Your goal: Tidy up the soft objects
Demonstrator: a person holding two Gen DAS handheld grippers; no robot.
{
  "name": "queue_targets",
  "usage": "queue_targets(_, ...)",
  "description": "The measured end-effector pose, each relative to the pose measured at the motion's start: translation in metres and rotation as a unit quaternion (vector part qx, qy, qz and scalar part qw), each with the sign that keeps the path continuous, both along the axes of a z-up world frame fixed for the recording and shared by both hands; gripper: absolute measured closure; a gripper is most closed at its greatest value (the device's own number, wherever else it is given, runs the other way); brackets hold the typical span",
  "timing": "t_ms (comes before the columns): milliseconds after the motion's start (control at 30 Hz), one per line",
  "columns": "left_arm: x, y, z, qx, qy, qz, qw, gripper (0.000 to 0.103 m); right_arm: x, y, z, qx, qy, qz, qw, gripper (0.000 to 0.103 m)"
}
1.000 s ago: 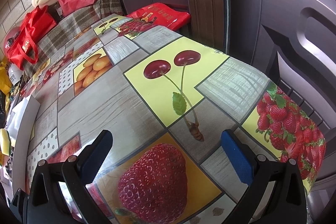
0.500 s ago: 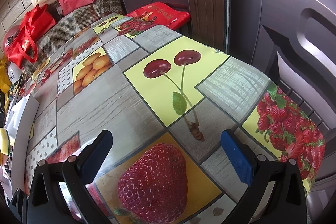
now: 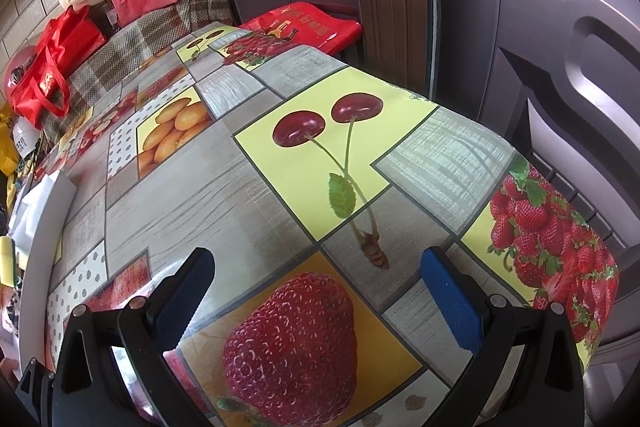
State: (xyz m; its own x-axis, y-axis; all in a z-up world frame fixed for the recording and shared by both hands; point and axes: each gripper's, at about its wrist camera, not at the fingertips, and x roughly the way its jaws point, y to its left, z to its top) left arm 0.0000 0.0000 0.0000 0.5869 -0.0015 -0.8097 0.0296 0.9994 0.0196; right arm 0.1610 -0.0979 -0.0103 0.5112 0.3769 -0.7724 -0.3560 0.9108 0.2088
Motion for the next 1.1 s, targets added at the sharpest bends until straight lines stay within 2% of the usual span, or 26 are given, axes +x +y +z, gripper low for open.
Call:
queue_targets(100, 0.0000, 0.0000, 0.0000, 0.000, 0.000, 0.000, 1.0000, 0.001, 0.0006, -0.0004, -0.0010, -0.007, -0.009, 0.000, 1.000, 0.000)
queue_targets(467, 0.0000, 0.0000, 0.0000, 0.000, 0.000, 0.000, 1.0000, 0.001, 0.0003, 0.0017, -0.0004, -0.027, 0.003, 0.000, 1.000, 0.000)
queue_targets(633, 0.0000, 0.0000, 0.0000, 0.000, 0.000, 0.000, 1.0000, 0.001, -0.0001, 0.0012, 0.0000, -0.021, 0.004, 0.001, 1.000, 0.000)
queue_targets(767, 0.0000, 0.0000, 0.0000, 0.000, 0.000, 0.000, 1.0000, 0.001, 0.0003, -0.0001, -0.0005, 0.002, 0.008, 0.001, 1.000, 0.000)
queue_targets(1100, 0.0000, 0.0000, 0.0000, 0.000, 0.000, 0.000, 1.0000, 0.001, 0.0000, -0.0014, -0.0004, -0.001, 0.003, 0.002, 1.000, 0.000)
